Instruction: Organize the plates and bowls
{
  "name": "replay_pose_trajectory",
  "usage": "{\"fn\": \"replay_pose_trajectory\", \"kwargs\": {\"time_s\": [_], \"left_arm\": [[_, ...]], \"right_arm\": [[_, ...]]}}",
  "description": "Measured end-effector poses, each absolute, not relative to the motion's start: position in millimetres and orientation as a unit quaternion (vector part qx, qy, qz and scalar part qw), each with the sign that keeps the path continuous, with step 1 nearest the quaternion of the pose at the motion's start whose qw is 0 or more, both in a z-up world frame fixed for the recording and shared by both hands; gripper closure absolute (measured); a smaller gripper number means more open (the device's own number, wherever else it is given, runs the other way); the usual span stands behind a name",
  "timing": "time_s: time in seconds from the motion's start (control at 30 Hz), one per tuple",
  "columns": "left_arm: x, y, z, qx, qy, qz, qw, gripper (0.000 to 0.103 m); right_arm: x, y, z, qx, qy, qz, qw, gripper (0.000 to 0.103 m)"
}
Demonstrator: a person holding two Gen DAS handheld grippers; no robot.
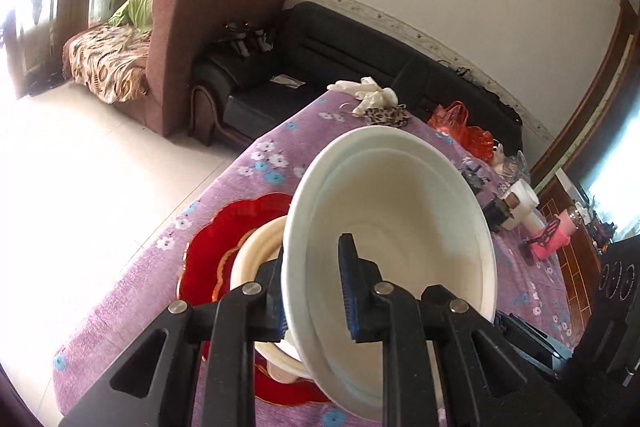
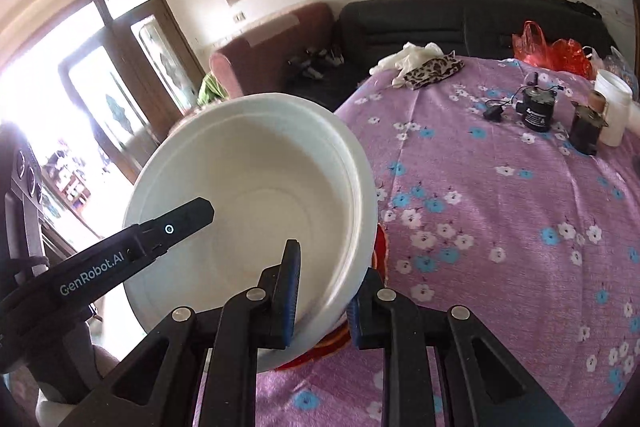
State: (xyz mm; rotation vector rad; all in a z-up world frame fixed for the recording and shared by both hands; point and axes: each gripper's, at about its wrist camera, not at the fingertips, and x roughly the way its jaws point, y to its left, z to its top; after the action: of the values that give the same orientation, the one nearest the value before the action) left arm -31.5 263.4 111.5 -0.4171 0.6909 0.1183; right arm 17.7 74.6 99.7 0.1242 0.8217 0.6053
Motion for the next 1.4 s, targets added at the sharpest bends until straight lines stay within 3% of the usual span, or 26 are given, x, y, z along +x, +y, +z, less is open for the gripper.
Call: {"fn": "replay_pose_trajectory", "kwargs": {"time_s": [0.27,0.33,0.37,0.4,0.43,0.5,0.73,0.83,1.4], "left_arm": [[-23,288,83,-0.221,0.357,0.064,0.905,0.084],[-25,292,81,-0.225,0.355,0.064,0.905,0.076],[-27,294,81,-0.226,0.352,0.065,0.906,0.067],[-28,294,81,-0.226,0.348,0.069,0.907,0.056],[-31,294,82,-0.225,0.343,0.073,0.909,0.052],[-33,294,84,-0.221,0.333,0.078,0.913,0.041],[-56,287,100,-0.198,0.301,0.089,0.929,0.033],[-69,280,110,-0.179,0.277,0.1,0.939,0.025],[-138,213,148,-0.049,0.157,0.2,0.966,0.0]], "right_arm": [[26,105,79,0.036,0.422,0.28,0.861,0.079],[25,109,78,0.03,0.417,0.28,0.864,0.079],[24,111,78,0.026,0.412,0.277,0.868,0.078],[22,114,79,0.019,0.406,0.275,0.871,0.075],[20,116,79,0.013,0.401,0.272,0.875,0.072],[16,119,80,0.003,0.391,0.267,0.881,0.047],[3,112,96,-0.004,0.343,0.252,0.905,0.04],[-5,105,104,0.001,0.327,0.251,0.911,0.028],[-51,57,102,0.032,0.313,0.238,0.919,0.024]]}}
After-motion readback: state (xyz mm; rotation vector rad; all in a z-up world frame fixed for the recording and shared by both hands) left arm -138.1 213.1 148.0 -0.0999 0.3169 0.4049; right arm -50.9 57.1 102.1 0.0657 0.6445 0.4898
